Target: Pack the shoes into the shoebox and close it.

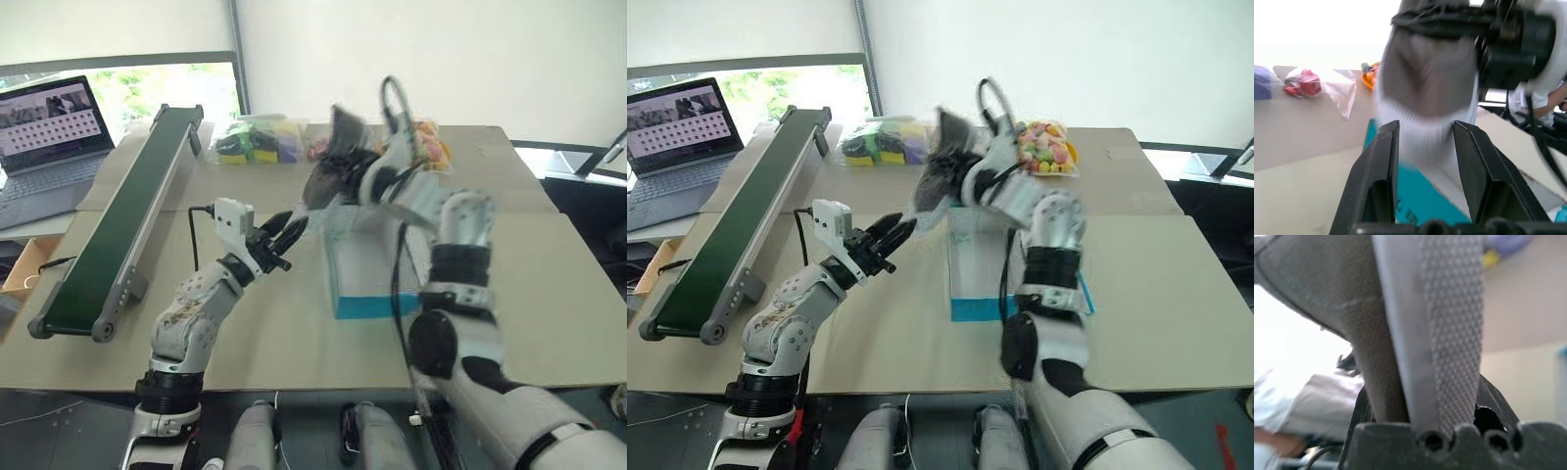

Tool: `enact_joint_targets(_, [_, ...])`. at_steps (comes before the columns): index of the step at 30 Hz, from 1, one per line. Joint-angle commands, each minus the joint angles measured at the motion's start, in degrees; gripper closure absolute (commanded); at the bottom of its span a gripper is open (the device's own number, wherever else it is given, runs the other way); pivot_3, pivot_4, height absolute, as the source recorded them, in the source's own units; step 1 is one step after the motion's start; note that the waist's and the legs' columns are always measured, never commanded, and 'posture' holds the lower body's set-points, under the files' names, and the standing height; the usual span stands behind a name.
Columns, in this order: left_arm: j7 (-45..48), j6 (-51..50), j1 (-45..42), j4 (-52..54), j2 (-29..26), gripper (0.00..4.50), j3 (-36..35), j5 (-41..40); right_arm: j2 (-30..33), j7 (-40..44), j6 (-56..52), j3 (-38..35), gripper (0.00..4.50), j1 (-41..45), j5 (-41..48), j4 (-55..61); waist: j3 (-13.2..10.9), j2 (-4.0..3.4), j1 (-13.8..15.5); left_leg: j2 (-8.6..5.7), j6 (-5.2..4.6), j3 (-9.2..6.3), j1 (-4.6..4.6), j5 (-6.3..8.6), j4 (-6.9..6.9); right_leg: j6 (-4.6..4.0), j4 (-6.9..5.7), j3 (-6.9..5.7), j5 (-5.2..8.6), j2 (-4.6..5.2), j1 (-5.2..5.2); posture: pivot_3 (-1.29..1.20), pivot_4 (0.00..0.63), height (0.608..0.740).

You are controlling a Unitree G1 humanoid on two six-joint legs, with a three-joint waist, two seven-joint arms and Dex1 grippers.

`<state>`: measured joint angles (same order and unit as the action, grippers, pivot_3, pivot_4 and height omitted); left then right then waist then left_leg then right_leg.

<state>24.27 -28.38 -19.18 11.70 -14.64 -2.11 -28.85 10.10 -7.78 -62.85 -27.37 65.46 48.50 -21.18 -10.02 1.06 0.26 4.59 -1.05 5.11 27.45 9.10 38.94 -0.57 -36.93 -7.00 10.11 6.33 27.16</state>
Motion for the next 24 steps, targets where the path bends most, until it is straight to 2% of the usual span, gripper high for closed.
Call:
enact_joint_targets(1, [0.1, 0.6, 0.4, 1.2, 0.5, 2.68, 0.5, 0.6, 6.3, 1.7, -6.6, 1.6, 3.14, 1.7, -0.2, 2.9, 0.0, 0.00, 0.0, 0.00, 0.00, 0.01, 0.03, 0.00, -0.01, 0.00, 0.07, 0.00, 0.00, 0.00, 0.01, 0.00, 0.150, 0.681])
enact_joint_targets(5, [0.0, 0.6, 1.3, 1.5, 1.6, 2.68, 1.3, 0.9, 14.1, 5.8, -17.2, 9.0, 3.14, 1.0, -2.7, 3.1, 0.0, -0.06, -0.6, 0.01, -0.01, 0.08, -0.01, 0.00, -0.11, 0.01, 0.10, 0.05, 0.00, 0.00, 0.02, 0.00, 0.150, 0.681])
enact_joint_targets(10, [-0.1, 0.3, 1.9, 1.3, 2.7, 2.68, 2.0, 1.0, 16.1, 11.8, -21.6, 17.2, 3.14, -1.0, -6.7, -0.8, 0.0, -0.06, -1.1, 0.04, -0.03, 0.03, -0.08, -0.01, -0.12, -0.02, 0.00, 0.03, 0.02, -0.05, 0.02, 0.00, 0.150, 0.681])
enact_joint_targets(16, [-0.7, 0.4, 3.0, 1.6, 4.3, 2.68, 2.9, 1.2, 17.5, 20.8, -21.2, 26.3, 3.14, -0.9, -11.7, -6.2, 0.0, -0.08, -0.9, 0.01, -0.02, 0.02, -0.07, -0.01, -0.03, 0.01, -0.07, 0.04, -0.01, 0.00, 0.02, 0.00, 0.150, 0.681])
enact_joint_targets(24, [-2.6, 0.5, 8.1, 6.2, 6.1, 2.68, 5.0, 2.3, 17.7, 33.7, -13.8, 38.1, 3.14, 0.4, -21.7, -19.1, -0.1, -0.07, -0.8, -0.01, -0.03, 0.04, -0.03, -0.01, -0.04, 0.02, 0.00, 0.04, 0.00, 0.02, 0.01, 0.00, 0.150, 0.681])
